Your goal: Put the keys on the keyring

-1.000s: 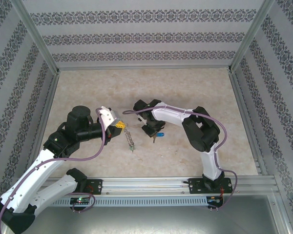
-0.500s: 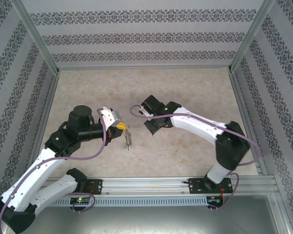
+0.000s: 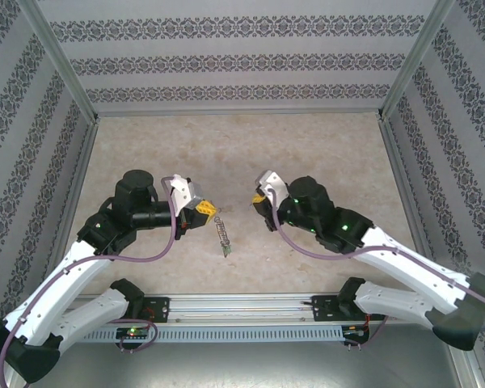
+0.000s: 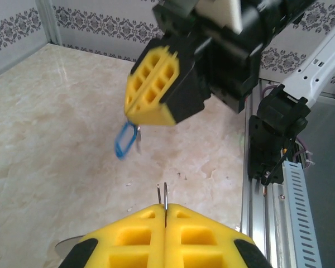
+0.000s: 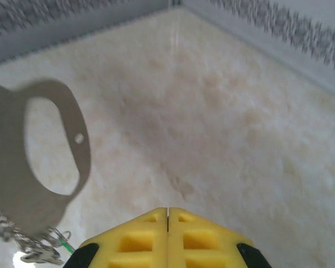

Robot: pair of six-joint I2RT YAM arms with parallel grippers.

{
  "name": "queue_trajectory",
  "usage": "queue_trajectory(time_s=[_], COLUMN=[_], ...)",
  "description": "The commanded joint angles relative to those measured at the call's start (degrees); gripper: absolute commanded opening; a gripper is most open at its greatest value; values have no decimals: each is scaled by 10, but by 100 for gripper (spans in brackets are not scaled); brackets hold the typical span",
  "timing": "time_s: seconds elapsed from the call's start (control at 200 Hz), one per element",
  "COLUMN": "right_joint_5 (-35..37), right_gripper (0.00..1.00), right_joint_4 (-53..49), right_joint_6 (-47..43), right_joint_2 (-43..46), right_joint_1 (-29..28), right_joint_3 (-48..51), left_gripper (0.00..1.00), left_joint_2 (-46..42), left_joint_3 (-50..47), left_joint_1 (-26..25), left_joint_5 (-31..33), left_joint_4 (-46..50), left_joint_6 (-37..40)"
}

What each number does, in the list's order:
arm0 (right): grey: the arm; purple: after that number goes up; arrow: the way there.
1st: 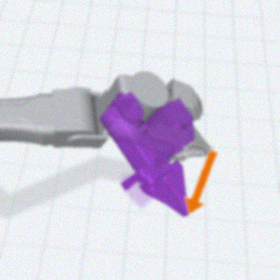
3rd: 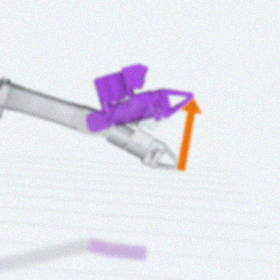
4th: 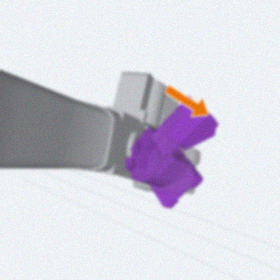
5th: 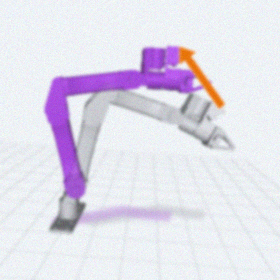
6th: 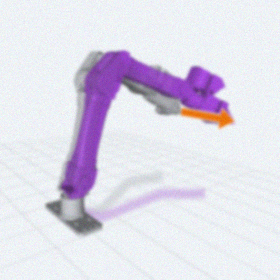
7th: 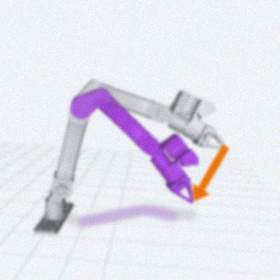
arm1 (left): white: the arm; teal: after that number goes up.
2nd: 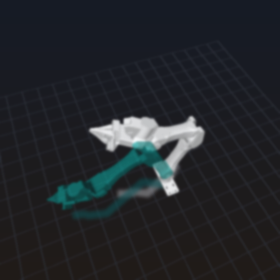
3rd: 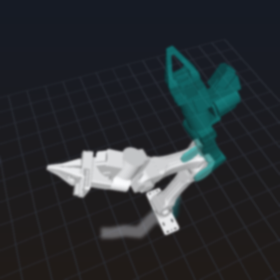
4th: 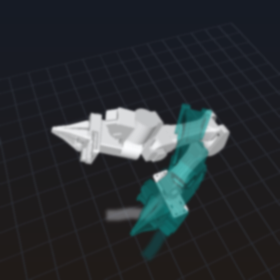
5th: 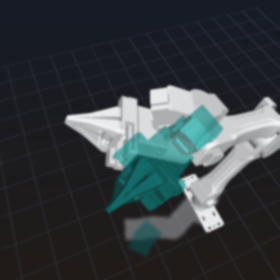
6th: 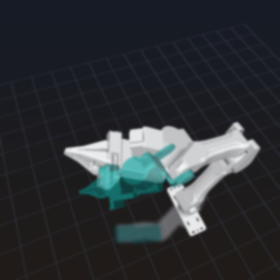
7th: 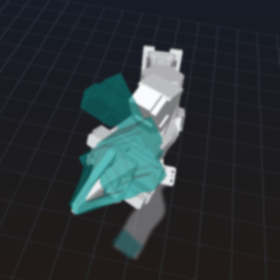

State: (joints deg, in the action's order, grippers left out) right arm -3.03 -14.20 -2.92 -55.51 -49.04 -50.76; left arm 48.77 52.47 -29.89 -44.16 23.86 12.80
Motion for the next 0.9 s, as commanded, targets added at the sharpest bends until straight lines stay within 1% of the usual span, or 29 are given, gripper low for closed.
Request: queue_trajectory(time_s=[0.0,0.14,0.25,0.445,0.57,0.704,0.894], right_joint_5=[-59,-108,-130,-172,-197,-237,-287], right_gripper=[0,0,0,0,0,0,0], right_joint_4=[79,92,92,87,114,150,156], right_joint_6=[-19,-26,-28,-26,-30,-25,-26], right_joint_2=[18,32,46,59,72,83,86], right_joint_1=[-10,-13,-13,-13,-19,-19,-21], right_joint_3=[8,1,-6,-14,0,8,-7], left_gripper=[0,0,0,0,0,0,0], left_joint_2=[1,-4,-6,-1,-12,-18,-19], left_joint_3=[26,23,17,17,2,2,19], left_joint_1=[5,5,6,6,6,5,5], left_joint_5=[-37,-47,-55,-89,-114,-135,-162], left_joint_4=[-44,-65,-82,-108,-135,-169,-177], left_joint_6=[4,-2,-5,-5,-3,-29,-53])
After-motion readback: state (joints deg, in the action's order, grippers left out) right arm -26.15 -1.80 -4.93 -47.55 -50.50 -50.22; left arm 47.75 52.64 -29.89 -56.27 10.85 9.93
